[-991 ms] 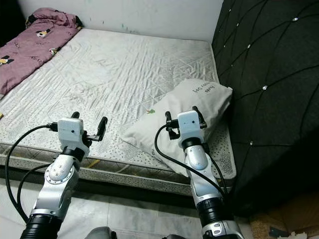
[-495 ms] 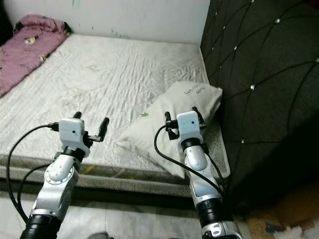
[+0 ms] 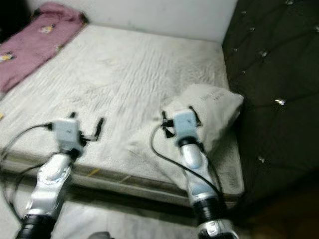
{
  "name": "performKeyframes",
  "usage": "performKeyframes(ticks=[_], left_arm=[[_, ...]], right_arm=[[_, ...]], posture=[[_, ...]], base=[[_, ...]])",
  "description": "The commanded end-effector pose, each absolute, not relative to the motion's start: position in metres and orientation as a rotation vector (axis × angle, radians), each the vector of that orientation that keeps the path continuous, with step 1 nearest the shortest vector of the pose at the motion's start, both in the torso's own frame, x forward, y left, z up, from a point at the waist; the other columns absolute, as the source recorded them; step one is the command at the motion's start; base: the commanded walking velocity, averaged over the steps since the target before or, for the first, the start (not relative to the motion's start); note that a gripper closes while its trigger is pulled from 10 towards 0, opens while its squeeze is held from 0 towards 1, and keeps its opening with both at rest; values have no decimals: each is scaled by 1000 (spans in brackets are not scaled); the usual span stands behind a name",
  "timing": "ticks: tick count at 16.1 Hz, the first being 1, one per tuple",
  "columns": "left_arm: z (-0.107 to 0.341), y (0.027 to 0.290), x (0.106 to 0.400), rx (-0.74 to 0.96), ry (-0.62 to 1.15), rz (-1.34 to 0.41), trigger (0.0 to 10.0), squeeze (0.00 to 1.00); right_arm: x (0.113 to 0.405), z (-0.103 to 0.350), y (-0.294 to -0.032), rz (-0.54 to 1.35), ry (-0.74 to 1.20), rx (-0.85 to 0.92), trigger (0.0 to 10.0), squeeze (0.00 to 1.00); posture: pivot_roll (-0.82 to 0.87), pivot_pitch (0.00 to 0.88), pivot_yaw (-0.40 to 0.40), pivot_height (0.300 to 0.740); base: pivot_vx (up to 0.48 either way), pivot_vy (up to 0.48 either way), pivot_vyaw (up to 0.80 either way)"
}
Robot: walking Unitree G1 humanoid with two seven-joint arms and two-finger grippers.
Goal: Clean up the room
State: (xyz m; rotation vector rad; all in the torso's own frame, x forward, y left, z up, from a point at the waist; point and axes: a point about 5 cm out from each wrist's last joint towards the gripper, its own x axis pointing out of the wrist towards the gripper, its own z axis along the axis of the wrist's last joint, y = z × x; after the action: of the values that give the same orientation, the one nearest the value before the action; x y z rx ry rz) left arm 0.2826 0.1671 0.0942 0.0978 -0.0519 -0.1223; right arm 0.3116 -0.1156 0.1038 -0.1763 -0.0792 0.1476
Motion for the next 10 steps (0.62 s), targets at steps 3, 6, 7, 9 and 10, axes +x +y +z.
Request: performKeyframes(ticks=[3,6,7,9,10], left_arm=[[99,156,285,80,-72,-151,10000,0],[99,156,285,82,-76,-145,10000,0],[98,157,285,84,-71,-136,10000,0],[98,157,285,89,-69,-135,10000,0],[98,156,285,91,-68,-138,10000,0]], right_arm=[[312,104,-127,116,-73,-187,10000,0],[312,103,-127,116,-72,-187,10000,0],[312,103,-127,117,-72,-187,10000,0],[312,103,-127,118,-71,-188,10000,0],[312,103,-128,118,-71,-188,10000,0]], posture=[[83,0,-24,740],[83,0,-24,740],[87,0,-25,740],[87,0,-25,740],[85,0,-26,740]], base=[[314,0,0],[0,0,0],[0,0,0],[0,0,0],[0,0,0]])
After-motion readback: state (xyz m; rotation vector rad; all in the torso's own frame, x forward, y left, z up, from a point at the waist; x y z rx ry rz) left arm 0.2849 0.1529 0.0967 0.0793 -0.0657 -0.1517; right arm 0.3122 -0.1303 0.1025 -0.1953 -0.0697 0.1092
